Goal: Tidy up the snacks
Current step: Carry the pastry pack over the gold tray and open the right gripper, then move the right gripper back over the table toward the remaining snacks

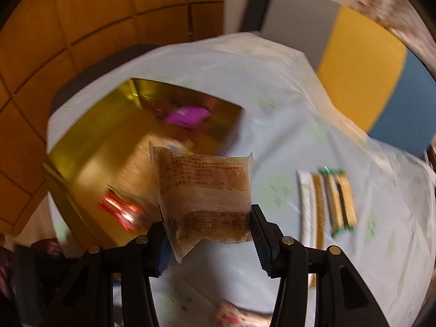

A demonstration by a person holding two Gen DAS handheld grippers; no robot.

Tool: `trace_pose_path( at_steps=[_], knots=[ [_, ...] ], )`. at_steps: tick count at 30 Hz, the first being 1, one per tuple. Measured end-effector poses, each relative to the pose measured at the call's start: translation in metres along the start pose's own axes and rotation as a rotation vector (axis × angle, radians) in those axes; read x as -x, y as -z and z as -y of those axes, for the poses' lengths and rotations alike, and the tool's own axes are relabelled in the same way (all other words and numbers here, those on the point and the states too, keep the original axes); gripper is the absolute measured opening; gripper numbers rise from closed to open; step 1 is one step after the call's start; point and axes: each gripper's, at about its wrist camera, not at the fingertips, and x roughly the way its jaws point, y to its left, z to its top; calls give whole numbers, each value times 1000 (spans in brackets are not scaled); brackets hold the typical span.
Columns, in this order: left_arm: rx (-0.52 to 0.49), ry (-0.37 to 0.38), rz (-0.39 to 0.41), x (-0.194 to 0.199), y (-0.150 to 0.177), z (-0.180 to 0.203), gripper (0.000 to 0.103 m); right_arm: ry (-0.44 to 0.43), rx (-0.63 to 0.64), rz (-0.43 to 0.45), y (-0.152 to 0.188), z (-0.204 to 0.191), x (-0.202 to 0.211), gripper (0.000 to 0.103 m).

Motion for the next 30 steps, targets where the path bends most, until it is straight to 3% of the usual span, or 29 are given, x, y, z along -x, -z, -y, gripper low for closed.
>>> trace_pose_path(
  at_steps=[5, 9, 14, 20, 30],
  knots=[
    [6, 10, 3, 2, 1, -2, 57, -68, 75, 15, -35, -23, -12, 52],
    [5, 12, 4, 3, 1, -3, 58, -109, 64, -4, -58, -26, -39, 54],
    [1, 11, 5, 3, 1, -2, 59, -86, -7, 23, -63, -14, -48, 54],
    [-5, 3, 5, 2, 0, -1, 61, -83, -69, 41, -38, 11, -25, 54],
    [-9, -10, 3, 2, -1, -2, 61, 12, -151, 22, 28, 60, 9, 54]
  ],
)
